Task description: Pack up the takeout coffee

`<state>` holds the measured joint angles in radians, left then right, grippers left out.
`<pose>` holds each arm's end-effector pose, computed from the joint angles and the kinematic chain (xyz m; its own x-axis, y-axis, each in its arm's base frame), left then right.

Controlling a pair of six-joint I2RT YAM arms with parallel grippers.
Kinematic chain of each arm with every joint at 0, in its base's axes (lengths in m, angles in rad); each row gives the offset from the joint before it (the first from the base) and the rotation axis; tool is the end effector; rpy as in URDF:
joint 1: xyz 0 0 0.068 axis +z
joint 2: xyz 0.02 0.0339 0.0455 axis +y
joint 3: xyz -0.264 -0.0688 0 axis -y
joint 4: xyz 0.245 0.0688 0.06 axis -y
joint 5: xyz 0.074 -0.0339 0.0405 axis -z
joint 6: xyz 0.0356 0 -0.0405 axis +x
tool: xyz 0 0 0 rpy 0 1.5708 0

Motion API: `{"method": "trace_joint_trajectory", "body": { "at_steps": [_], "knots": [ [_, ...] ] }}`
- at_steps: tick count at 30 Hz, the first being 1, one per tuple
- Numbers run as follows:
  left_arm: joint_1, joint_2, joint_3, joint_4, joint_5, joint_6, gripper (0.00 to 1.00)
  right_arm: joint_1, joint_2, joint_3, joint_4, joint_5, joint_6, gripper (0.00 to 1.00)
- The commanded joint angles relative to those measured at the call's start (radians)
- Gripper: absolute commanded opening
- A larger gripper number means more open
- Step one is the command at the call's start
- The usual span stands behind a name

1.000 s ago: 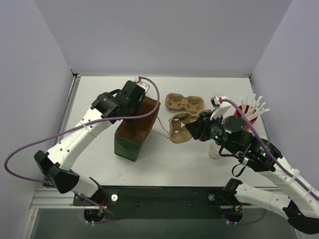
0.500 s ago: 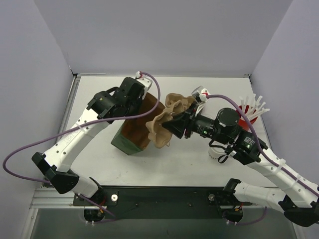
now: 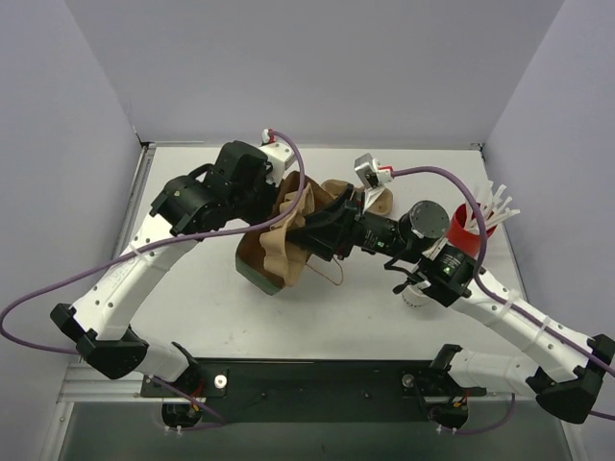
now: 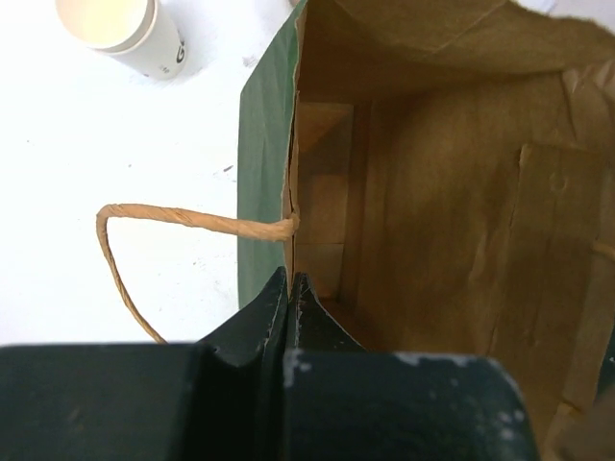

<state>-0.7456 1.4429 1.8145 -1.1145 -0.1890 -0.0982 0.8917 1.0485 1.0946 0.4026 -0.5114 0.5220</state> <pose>0.2052 -0.1803 0.4465 -0.5499 0.3767 -0.7454 0.5132 0.8565 0.0543 0.1277 0.1860 0.4591 -0.2403 0.3946 -0.8869 -0.9641 0.0091 0.2652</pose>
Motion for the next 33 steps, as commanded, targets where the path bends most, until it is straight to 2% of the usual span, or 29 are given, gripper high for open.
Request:
{"method": "trace_joint_trajectory", "body": {
  "at_steps": [1, 6, 11, 12, 13, 18, 22, 29, 33],
  "knots": [
    [-0.005, -0.059, 0.045, 0.065, 0.082, 0.011, 0.00, 0.004, 0.034, -0.010, 0.197, -0.110, 0.052, 0.25],
    [-0.005, -0.085, 0.028, 0.081, 0.121, 0.000, 0.00, -0.007, 0.050, -0.025, 0.133, -0.124, 0.044, 0.24],
    [-0.005, -0.122, -0.017, 0.110, 0.184, -0.026, 0.00, -0.022, 0.013, -0.042, -0.137, -0.052, -0.069, 0.23],
    [-0.006, -0.128, -0.036, 0.117, 0.190, -0.038, 0.00, -0.022, 0.002, -0.030, -0.231, -0.006, -0.112, 0.23],
    [-0.006, -0.134, -0.049, 0.127, 0.248, -0.044, 0.00, -0.023, -0.001, -0.021, -0.278, 0.010, -0.137, 0.23],
    [-0.009, -0.165, -0.106, 0.185, 0.341, -0.104, 0.00, -0.019, 0.011, 0.059, -0.537, 0.105, -0.256, 0.23],
    [-0.029, -0.180, -0.153, 0.226, 0.399, -0.150, 0.00, -0.011, 0.028, 0.102, -0.651, 0.163, -0.315, 0.22],
    [-0.052, -0.150, -0.162, 0.213, 0.395, -0.167, 0.00, 0.016, 0.093, 0.195, -0.763, 0.229, -0.376, 0.21],
    [-0.055, -0.119, -0.149, 0.202, 0.372, -0.176, 0.00, 0.050, 0.186, 0.263, -0.846, 0.289, -0.412, 0.20]
  ]
}}
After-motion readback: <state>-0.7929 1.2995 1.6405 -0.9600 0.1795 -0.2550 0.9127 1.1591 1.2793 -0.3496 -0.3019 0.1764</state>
